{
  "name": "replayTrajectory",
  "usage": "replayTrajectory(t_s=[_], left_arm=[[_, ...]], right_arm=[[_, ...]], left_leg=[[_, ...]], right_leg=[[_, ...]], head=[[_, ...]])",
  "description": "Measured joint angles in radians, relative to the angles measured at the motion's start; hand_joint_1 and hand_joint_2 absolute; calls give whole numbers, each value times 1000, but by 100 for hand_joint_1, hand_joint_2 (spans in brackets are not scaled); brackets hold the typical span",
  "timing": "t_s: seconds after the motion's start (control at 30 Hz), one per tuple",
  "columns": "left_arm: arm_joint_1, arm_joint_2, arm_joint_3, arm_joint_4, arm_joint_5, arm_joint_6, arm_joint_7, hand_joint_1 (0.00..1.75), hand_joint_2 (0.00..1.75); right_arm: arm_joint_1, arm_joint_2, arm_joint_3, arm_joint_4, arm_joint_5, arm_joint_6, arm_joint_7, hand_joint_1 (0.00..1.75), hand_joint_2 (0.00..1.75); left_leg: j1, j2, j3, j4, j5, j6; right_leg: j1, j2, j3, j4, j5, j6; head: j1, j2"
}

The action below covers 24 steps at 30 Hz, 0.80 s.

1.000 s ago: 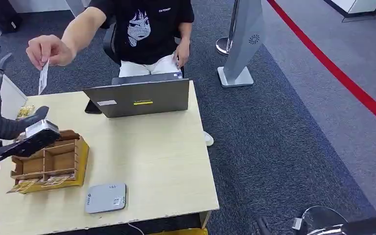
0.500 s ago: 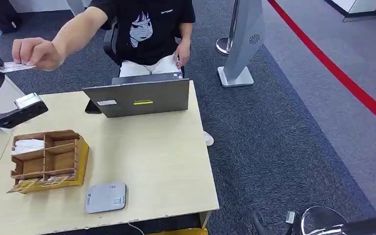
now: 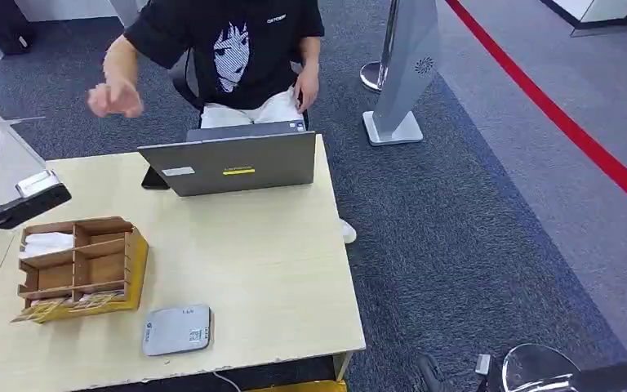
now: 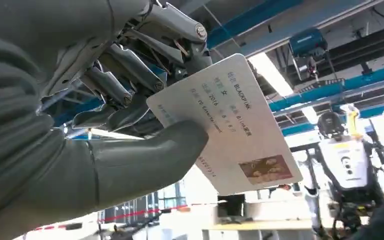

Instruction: Pass the card to the sensor for recognition and then transmit it.

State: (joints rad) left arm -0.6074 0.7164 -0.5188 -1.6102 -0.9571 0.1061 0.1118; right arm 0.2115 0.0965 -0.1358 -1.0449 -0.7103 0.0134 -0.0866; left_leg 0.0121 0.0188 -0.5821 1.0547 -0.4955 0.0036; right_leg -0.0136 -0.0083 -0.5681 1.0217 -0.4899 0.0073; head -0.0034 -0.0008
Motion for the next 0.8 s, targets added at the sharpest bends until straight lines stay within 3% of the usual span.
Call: replayTrajectory(t_s=[0.17, 0.33, 0.5, 0.8], left_arm=[[124, -20, 53, -45, 6, 89, -43, 175, 175], [330, -84, 88, -132, 27, 168, -106, 175, 175], [480, -137, 90, -173, 26, 209, -132, 175, 175], [673, -249, 89, -164, 82, 209, -148, 175, 175]], right_arm=[[10, 1, -3, -8, 5, 3, 0, 0, 175], [20, 1, -16, -20, -2, 15, 6, 0, 175], [29, 2, -31, -32, -4, 19, 12, 0, 175], [37, 10, -60, -57, -14, 19, 39, 0, 175]], left_leg=[[-1, 0, 0, 0, 0, 0], [-1, 1, -1, 0, -1, 0], [-1, 1, -1, 0, -1, 1], [-1, 0, -2, 0, -1, 1]], right_leg=[[-1, 0, 0, 0, 0, 0], [-1, 0, -1, -1, 0, 0], [-1, 0, -1, -2, 0, 0], [-1, 0, -1, -2, 0, 1]], head=[[-1, 0], [0, 0], [-2, 0], [0, 0]])
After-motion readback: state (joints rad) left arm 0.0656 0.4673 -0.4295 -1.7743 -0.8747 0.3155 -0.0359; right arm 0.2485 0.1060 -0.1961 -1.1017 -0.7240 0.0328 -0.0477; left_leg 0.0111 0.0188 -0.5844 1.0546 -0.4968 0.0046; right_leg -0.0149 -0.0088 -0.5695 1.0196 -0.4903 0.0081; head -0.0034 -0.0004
